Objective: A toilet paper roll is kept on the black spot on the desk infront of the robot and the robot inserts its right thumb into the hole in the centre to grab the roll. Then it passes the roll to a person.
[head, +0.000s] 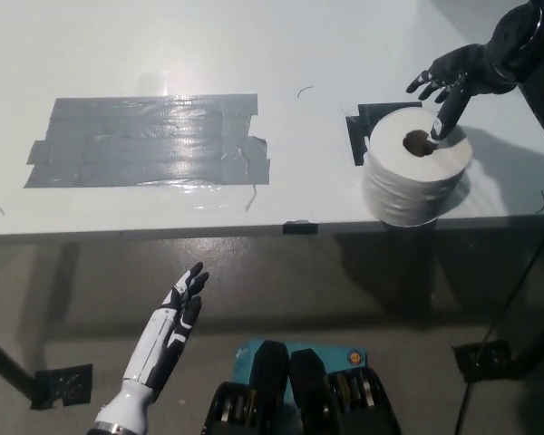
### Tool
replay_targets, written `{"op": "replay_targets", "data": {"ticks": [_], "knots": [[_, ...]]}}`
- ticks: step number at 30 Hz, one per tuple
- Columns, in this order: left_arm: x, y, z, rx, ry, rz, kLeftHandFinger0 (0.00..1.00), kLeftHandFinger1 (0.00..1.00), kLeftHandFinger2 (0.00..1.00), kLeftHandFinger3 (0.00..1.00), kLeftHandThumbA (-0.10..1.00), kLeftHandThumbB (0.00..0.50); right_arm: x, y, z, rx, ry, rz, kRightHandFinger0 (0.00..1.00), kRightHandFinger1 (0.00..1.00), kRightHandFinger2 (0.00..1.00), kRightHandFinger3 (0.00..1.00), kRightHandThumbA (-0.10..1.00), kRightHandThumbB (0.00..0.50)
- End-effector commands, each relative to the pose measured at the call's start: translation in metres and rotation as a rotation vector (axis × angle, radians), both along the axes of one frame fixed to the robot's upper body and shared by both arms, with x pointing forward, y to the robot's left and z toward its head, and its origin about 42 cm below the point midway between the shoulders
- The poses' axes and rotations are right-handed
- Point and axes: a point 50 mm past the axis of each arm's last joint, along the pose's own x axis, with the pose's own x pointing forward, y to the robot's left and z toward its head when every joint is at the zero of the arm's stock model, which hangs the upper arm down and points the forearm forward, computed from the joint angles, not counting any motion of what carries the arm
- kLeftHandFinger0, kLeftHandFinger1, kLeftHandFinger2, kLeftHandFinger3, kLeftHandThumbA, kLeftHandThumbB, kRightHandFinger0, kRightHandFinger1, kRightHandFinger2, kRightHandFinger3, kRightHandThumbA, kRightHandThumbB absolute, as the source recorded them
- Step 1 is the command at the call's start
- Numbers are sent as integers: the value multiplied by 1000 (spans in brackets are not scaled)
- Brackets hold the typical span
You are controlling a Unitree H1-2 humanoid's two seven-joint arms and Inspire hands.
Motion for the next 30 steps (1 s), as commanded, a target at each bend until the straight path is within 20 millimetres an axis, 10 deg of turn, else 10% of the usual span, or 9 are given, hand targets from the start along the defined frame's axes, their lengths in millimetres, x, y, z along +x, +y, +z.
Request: {"op": "replay_targets", "data": {"ticks": [1, 30], "knots": [[3, 2, 13, 7, -48, -12, 1000, 1000, 1000, 1000, 1000, 157, 4, 10, 23, -5, -89, 56, 1000, 1000, 1000, 1000, 1000, 428], [9, 3, 22, 18, -66, -26, 1000, 1000, 1000, 1000, 1000, 161, 3, 24, -23, -178, -125, 53, 1000, 1000, 1000, 1000, 906, 357]]}}
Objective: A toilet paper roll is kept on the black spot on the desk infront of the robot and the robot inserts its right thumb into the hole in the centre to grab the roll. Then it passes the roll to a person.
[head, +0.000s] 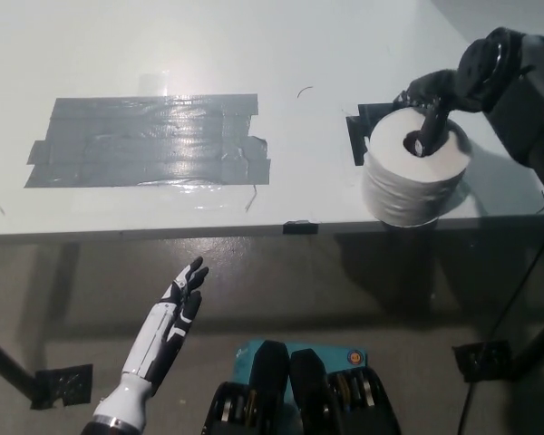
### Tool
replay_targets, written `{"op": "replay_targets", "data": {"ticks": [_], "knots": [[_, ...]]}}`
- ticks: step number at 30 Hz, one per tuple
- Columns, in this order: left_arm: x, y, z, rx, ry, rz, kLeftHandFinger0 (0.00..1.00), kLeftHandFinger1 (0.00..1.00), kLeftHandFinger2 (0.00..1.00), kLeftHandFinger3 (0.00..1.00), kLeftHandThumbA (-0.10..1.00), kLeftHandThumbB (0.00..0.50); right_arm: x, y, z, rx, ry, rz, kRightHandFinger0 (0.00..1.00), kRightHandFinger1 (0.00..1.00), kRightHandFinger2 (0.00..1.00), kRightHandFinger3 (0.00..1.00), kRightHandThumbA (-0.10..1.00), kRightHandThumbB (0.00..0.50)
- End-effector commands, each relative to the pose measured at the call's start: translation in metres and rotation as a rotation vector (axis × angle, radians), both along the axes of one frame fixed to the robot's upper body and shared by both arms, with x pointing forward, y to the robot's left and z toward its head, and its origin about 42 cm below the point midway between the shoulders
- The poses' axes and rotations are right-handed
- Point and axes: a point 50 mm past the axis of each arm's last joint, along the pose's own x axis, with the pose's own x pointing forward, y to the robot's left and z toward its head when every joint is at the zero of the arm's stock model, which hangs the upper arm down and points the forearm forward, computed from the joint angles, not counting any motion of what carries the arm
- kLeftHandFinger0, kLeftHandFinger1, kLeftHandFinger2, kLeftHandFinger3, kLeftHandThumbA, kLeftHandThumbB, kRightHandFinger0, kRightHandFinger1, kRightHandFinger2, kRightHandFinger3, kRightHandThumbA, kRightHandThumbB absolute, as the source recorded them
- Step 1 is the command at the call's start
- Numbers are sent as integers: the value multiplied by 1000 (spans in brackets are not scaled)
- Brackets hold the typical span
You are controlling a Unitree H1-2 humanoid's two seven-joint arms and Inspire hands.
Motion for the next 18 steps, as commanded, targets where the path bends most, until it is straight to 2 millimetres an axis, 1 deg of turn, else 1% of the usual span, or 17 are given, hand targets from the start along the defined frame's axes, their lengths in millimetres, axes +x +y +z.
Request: {"op": "replay_targets", "data": {"ticks": [1, 2, 3, 4, 5, 6, 7, 8, 9, 10, 11, 13, 14, 15, 16, 17, 18], "knots": [[4, 1, 16, 7, -58, -23, 1000, 1000, 1000, 1000, 1000, 159, 5, -1, 12, -79, -111, 1, 1000, 1000, 1000, 1000, 879, 356], [4, 1, 16, 6, -59, -22, 1000, 1000, 1000, 1000, 1000, 158, 5, -2, 9, -78, -121, -7, 1000, 1000, 1000, 1000, 814, 356], [5, 1, 18, 8, -65, -22, 1000, 1000, 1000, 1000, 1000, 157, 5, -4, 7, -68, -146, -35, 1000, 1000, 1000, 1000, 660, 358], [6, 1, 18, 10, -68, -22, 1000, 1000, 1000, 1000, 1000, 158, 5, -5, 4, -56, -160, -60, 1000, 1000, 1000, 1000, 582, 351], [6, 1, 18, 10, -68, -22, 1000, 1000, 1000, 1000, 1000, 158, 5, -5, 4, -53, -162, -65, 1000, 1000, 1000, 1000, 550, 350], [7, 1, 18, 7, -62, -22, 1000, 1000, 1000, 1000, 1000, 166, 4, -8, -7, -6, -175, -106, 750, 748, 811, 1000, 203, 230], [6, 1, 18, 8, -61, -23, 1000, 1000, 1000, 1000, 1000, 166, 4, -9, -9, 2, -175, -108, 590, 639, 741, 1000, 107, 238], [6, 1, 18, 7, -60, -23, 1000, 1000, 1000, 1000, 1000, 166, 3, -11, -16, -19, -198, -73, 54, 187, 378, 821, -90, 142], [6, 1, 18, 5, -60, -24, 1000, 1000, 1000, 1000, 1000, 166, 2, -13, -19, -27, -215, -58, 11, 182, 384, 744, -98, 118], [6, 1, 18, 6, -58, -24, 1000, 1000, 1000, 1000, 1000, 167, 1, -17, -25, 2, -231, -64, 76, 430, 589, 543, -100, 174], [6, 1, 18, 7, -57, -23, 1000, 1000, 1000, 1000, 1000, 168, 0, -21, -30, 30, -243, -75, 154, 557, 727, 460, -100, 179], [6, 1, 18, 6, -59, -25, 1000, 1000, 1000, 1000, 1000, 167, -1, -27, -35, 92, -260, -107, 234, 713, 913, 416, -100, 154], [6, 1, 18, 5, -59, -26, 1000, 1000, 1000, 1000, 1000, 166, -1, -29, -37, 121, -267, -123, 239, 725, 931, 402, -100, 151], [9, 2, 20, 4, -65, -27, 1000, 1000, 1000, 1000, 1000, 165, -1, -35, -37, 186, -282, -150, 160, 659, 946, 292, -100, 154], [10, 2, 20, 4, -65, -26, 1000, 1000, 1000, 1000, 1000, 165, -2, -38, -38, 224, -283, -167, 149, 638, 964, 278, -100, 155], [10, 2, 20, 7, -70, -26, 1000, 1000, 1000, 1000, 1000, 162, -3, -44, -42, 324, -267, -218, 138, 586, 915, 198, -100, 174], [10, 2, 21, 9, -72, -25, 1000, 1000, 1000, 1000, 1000, 162, -4, -47, -44, 367, -265, -240, 152, 575, 895, 234, -100, 176]]}}
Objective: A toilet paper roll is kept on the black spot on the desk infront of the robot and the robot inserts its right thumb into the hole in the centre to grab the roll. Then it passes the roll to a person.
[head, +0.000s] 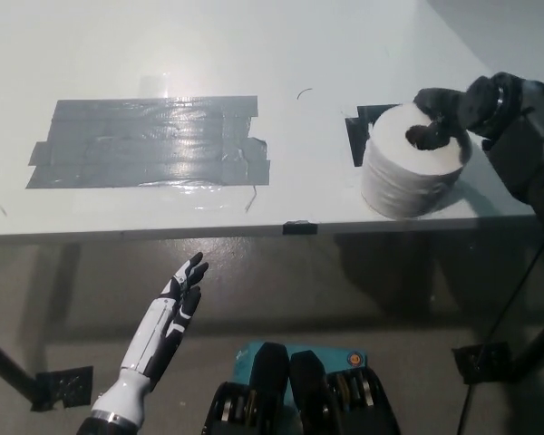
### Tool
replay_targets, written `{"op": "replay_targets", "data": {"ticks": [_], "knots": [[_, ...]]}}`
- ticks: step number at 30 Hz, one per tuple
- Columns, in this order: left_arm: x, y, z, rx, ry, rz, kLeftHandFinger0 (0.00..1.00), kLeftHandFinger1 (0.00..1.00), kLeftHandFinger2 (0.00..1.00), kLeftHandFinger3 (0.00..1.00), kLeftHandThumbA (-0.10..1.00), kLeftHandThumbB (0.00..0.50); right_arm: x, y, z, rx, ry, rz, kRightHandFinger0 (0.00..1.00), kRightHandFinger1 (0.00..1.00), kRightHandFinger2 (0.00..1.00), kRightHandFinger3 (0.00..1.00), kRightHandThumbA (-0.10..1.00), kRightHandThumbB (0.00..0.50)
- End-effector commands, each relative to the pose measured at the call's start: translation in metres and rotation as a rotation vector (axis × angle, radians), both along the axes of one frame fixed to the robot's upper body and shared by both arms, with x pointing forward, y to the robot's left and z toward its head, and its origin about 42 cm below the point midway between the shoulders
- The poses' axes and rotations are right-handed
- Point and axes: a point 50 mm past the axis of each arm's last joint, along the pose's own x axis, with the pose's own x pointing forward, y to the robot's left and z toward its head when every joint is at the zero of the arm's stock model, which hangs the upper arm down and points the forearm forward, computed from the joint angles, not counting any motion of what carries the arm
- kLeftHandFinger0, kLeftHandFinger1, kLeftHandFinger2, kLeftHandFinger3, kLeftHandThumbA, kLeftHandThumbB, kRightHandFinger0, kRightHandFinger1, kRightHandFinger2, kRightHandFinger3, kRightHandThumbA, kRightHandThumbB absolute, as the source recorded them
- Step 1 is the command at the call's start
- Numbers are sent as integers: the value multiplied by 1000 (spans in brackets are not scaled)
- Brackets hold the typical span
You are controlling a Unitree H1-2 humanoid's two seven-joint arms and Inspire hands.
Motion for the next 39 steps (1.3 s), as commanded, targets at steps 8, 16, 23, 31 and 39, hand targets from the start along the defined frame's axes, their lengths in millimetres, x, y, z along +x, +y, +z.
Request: {"op": "replay_targets", "data": {"ticks": [8, 16, 23, 31, 39], "knots": [[14, 1, 19, 6, -69, -19, 1000, 1000, 1000, 1000, 1000, 169, -18, -59, -48, 821, -43, -352, 210, 645, 1000, 1000, -100, 194], [35, -9, 30, -17, -104, -25, 1000, 1000, 1000, 1000, 1000, 177, -34, -60, -77, 1348, 19, -423, 28, 537, 896, 1000, -100, 175], [42, -11, 34, -21, -110, -33, 1000, 1000, 1000, 1000, 1000, 172, -47, -51, -99, 1559, 69, -476, 0, 409, 776, 879, -100, 181], [50, -16, 40, -14, -132, -40, 1000, 1000, 1000, 1000, 1000, 168, -53, -36, -57, 1721, 59, -318, 0, 384, 785, 1000, -100, 136], [48, -17, 41, -12, -127, -43, 1000, 1000, 1000, 1000, 1000, 149, -69, -13, -10, 1734, -27, -159, 0, 460, 877, 1000, -100, 128]]}}
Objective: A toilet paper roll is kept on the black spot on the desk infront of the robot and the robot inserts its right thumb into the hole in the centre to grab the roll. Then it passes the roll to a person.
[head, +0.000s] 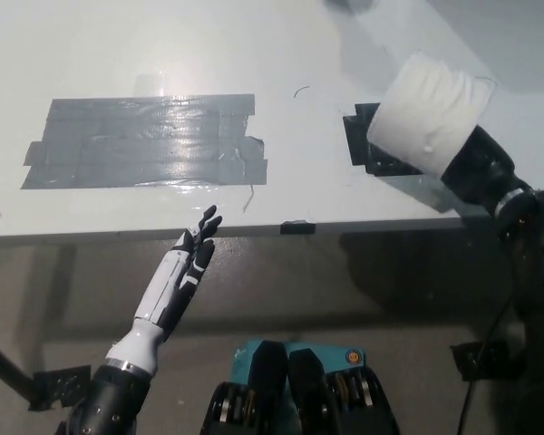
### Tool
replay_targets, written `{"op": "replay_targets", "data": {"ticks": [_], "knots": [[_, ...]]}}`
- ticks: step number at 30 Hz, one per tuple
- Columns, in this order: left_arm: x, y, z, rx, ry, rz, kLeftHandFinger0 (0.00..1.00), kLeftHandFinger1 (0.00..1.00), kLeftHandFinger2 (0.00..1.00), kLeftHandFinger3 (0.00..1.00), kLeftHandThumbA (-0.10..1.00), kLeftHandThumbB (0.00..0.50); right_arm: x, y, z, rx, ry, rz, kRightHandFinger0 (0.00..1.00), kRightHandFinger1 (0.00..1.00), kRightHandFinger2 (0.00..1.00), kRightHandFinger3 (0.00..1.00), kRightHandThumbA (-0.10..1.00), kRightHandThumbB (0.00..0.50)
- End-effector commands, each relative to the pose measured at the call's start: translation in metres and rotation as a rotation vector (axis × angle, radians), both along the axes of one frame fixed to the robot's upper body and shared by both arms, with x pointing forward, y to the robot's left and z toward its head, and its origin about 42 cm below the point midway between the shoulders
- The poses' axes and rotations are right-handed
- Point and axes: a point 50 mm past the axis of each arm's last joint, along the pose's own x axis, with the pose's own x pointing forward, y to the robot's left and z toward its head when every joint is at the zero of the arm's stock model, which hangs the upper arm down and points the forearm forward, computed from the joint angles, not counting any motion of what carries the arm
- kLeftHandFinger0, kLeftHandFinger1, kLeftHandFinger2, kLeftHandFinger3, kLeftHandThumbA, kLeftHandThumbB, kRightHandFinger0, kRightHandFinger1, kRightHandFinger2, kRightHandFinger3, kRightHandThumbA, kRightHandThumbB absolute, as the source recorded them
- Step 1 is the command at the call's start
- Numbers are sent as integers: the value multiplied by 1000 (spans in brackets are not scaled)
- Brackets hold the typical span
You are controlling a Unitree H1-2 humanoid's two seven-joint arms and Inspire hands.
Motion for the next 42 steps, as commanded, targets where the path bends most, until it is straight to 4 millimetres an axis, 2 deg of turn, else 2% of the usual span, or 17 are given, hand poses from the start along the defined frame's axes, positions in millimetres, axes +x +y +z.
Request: {"op": "replay_targets", "data": {"ticks": [1, 3, 6, 12, 13, 18, 21, 23, 26, 28, 29, 32, 35, 38, 42], "knots": [[3, -3, 12, -4, -52, -14, 1000, 1000, 1000, 1000, 1000, 152, -5, 18, 79, 103, -204, 86, 0, 476, 885, 1000, -100, 135], [4, -3, 12, -4, -52, -16, 1000, 1000, 1000, 1000, 1000, 153, -8, 21, 88, 93, -233, 85, 0, 478, 887, 1000, -100, 134], [1, -2, 9, 0, -47, -16, 1000, 1000, 1000, 1000, 1000, 159, -17, 28, 104, 91, -295, 91, 0, 478, 892, 1000, -100, 105], [-9, 0, 2, 1, -24, -19, 1000, 1000, 1000, 1000, 1000, 149, -34, 38, 114, 6, -345, 91, 0, 490, 862, 999, -100, 110], [-10, 1, 1, 4, -23, -19, 1000, 1000, 1000, 1000, 1000, 149, -36, 39, 114, 10, -346, 94, 0, 499, 871, 973, -100, 99], [-12, 2, -3, 5, -19, -15, 1000, 1000, 1000, 1000, 1000, 156, -37, 41, 116, 26, -343, 111, 0, 509, 888, 976, -100, 89], [-13, 2, -3, 8, -18, -13, 1000, 1000, 1000, 1000, 1000, 161, -33, 43, 119, 13, -333, 113, 0, 503, 892, 991, -100, 82], [-13, 3, -3, 7, -15, -13, 1000, 1000, 1000, 1000, 1000, 162, -29, 44, 122, -20, -321, 98, 23, 552, 957, 1000, -100, 75], [-13, 3, -2, 12, -18, -13, 1000, 1000, 1000, 1000, 1000, 154, -15, 47, 130, -104, -301, 77, 0, 539, 913, 1000, -100, 108], [-12, 3, -1, 13, -19, -16, 1000, 1000, 1000, 1000, 1000, 151, -8, 50, 136, -134, -288, 64, 0, 520, 886, 1000, -100, 108], [-12, 3, -1, 10, -19, -16, 1000, 1000, 1000, 1000, 1000, 149, -3, 52, 141, -201, -285, 46, 0, 512, 861, 1000, -100, 137], [-11, 3, 0, 9, -22, -15, 1000, 1000, 1000, 1000, 1000, 146, 10, 57, 149, -316, -291, 5, 0, 484, 833, 1000, -100, 155], [-10, 2, 1, 12, -24, -17, 1000, 1000, 1000, 1000, 1000, 148, 23, 59, 151, -405, -289, -28, 29, 529, 873, 991, -100, 160], [-9, 3, 3, 11, -31, -24, 1000, 1000, 1000, 1000, 1000, 151, 39, 61, 155, -604, -292, -77, 160, 628, 938, 953, -100, 170], [-7, 2, 7, 19, -38, -25, 1000, 1000, 1000, 1000, 1000, 149, 52, 63, 159, -689, -287, -104, 153, 648, 967, 943, -100, 174]]}}
